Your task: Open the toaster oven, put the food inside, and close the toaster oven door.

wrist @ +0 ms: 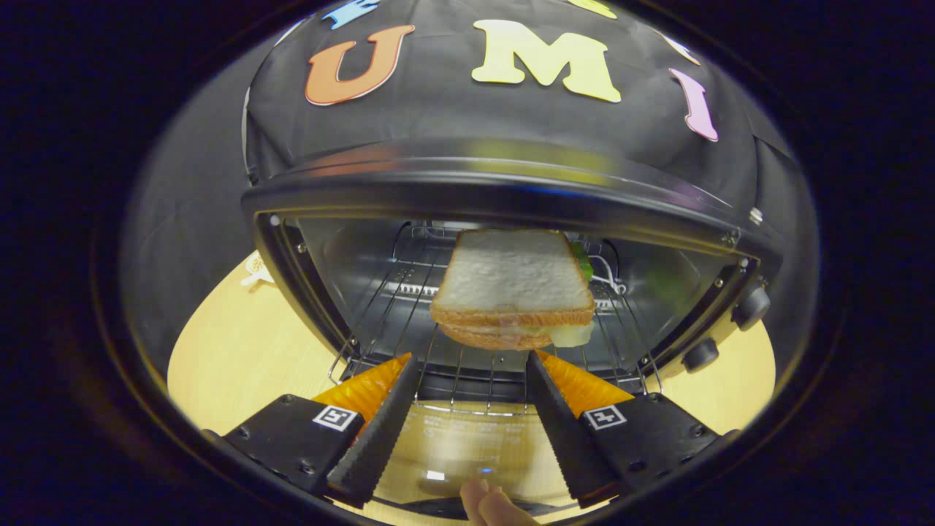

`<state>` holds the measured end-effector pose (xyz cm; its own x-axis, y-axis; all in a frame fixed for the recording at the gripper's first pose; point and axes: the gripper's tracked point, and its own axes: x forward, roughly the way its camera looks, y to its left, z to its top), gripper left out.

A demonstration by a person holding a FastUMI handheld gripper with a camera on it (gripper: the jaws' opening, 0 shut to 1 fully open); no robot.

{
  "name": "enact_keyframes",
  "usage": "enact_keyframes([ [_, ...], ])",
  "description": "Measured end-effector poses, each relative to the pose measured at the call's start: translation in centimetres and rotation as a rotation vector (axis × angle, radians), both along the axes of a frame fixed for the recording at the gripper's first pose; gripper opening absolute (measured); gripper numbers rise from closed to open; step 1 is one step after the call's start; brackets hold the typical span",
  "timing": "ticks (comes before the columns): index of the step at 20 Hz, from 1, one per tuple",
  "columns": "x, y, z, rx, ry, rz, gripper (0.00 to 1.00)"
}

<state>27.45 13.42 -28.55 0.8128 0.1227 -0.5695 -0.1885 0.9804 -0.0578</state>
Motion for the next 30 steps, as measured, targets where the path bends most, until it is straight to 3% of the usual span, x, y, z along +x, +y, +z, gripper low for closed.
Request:
enact_keyframes([
  [4,-1.6,-0.7,0.5,0.034,-0.012,-0.047,0.99],
  [7,-4.5,-1.4,0.9,0.077,-0.001,-0.038,0.99],
  [17,-12.4,-3.5,0.6,-0.033,-0.013,-0.066,0.99],
  [30,-13.7,-3.8,-4.5,0.038,0.118,-0.095,1.0],
])
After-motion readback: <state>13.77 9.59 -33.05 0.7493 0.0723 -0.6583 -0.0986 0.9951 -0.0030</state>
